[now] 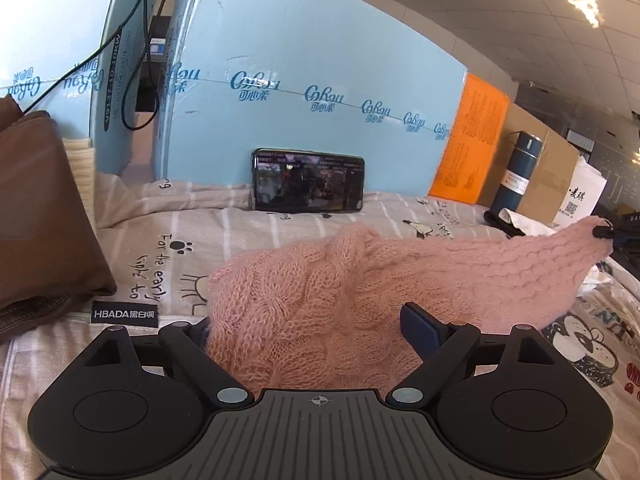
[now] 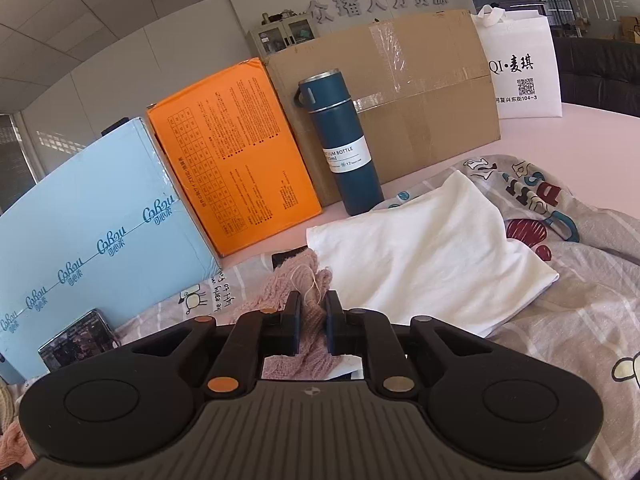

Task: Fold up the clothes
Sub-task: 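Grasp the sweater cuff beside the white cloth with the right gripper and lift it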

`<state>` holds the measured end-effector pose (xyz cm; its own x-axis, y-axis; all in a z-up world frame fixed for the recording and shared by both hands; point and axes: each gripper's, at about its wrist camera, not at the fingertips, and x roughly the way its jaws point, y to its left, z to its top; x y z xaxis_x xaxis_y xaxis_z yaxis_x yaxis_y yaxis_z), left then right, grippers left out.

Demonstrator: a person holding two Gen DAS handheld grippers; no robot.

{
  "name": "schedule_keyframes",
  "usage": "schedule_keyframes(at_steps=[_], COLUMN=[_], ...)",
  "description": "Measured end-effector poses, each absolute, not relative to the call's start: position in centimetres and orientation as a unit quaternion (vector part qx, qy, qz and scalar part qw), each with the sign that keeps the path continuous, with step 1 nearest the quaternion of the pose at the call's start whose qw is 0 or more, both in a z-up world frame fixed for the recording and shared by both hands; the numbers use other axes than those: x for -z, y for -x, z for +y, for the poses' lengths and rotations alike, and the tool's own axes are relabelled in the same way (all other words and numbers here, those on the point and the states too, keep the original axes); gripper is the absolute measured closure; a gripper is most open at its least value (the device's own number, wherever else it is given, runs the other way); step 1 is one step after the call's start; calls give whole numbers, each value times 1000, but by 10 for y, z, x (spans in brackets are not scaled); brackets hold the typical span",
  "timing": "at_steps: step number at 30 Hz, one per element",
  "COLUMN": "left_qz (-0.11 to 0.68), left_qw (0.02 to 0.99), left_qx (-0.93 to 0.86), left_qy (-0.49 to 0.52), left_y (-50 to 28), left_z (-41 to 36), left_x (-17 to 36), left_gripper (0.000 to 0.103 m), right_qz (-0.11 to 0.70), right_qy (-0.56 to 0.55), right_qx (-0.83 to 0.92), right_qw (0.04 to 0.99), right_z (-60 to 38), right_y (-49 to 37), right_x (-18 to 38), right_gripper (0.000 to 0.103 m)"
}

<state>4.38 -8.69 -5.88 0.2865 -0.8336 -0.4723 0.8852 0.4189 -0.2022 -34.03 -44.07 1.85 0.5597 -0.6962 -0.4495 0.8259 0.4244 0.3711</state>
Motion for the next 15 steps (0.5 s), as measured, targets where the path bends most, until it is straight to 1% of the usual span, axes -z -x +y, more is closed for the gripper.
schedule_keyframes(at_steps=[5, 10, 15], left_qz=[244, 247, 248], left_qw=[832, 830, 828], left_qx=[497, 500, 502], left_qy=[-29, -31, -30], left_y=[-47, -49, -49], left_z=[-79, -81, -80], left_x=[54, 54, 53], left_gripper=[13, 12, 12], right_qz=[105, 94, 118], right_qy=[-302, -331, -372], right_qx=[406, 297, 218], right_qw=[856, 890, 895], right_z=[-433, -417, -405], right_y=[327, 302, 264], right_x=[-24, -33, -23], right_gripper=[92, 92, 92])
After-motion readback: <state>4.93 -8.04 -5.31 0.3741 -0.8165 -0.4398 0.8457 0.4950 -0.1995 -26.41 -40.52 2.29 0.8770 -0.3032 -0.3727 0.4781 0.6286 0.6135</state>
